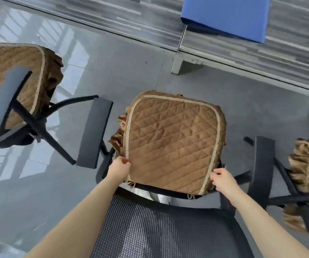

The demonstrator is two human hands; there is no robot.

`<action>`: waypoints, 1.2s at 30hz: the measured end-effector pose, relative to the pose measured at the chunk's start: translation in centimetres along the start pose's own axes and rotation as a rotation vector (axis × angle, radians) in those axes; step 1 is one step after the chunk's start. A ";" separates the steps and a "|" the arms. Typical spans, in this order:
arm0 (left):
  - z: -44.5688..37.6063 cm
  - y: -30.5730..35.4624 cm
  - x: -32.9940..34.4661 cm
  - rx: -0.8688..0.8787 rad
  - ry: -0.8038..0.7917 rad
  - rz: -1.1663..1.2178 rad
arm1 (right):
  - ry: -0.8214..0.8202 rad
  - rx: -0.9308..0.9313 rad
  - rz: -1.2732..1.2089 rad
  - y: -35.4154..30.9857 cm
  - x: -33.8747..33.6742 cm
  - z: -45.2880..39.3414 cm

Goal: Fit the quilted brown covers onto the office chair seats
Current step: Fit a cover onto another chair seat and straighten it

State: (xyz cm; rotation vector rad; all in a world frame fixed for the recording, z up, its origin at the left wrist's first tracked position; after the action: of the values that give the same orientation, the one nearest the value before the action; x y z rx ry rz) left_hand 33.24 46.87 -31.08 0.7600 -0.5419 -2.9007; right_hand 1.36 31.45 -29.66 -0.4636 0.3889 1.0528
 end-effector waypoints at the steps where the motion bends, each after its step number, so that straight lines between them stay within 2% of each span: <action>1: -1.1 -0.1 0.7 -0.003 -0.012 -0.023 | 0.002 -0.010 0.006 -0.3 0.2 -1.1; 9: -8.0 -1.8 3.6 -0.050 -0.024 -0.204 | 0.153 0.018 0.169 -2.4 -0.4 -10.6; 11: -9.0 -2.1 4.0 -0.077 -0.034 -0.188 | 0.183 0.023 0.156 -2.9 -1.2 -12.5; 17: -11.1 -1.7 4.2 -0.153 0.085 -0.012 | 0.215 0.031 0.052 -3.5 -2.1 -15.8; 23: -11.0 -1.8 3.6 -0.158 0.150 -0.087 | 0.296 0.006 0.151 -2.6 -1.8 -16.0; 27: -8.9 -2.2 4.3 -0.074 0.179 -0.288 | 0.328 -0.025 0.141 -1.1 -1.2 -13.8; 33: -5.6 -2.7 5.2 -0.093 0.205 -0.431 | 0.293 -0.077 0.166 2.2 0.7 -11.0; 36: -5.7 -3.2 5.3 -0.050 0.186 -0.419 | 0.230 -0.117 0.204 3.0 1.6 -10.4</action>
State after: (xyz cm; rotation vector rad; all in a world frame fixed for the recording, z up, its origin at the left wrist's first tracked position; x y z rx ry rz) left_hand 31.43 47.09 -39.32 1.2553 -0.3203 -3.1436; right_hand -1.46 28.26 -39.78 -0.6631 0.5906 1.2284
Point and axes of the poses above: each hand's wrist, its own z-axis away from the middle knuckle, its own x-axis out of the palm, y = z × x, the point moved 3 cm from there along -z, towards the middle knuckle, and after that the axes turned 4 degrees about z, right-handed, at the moved point
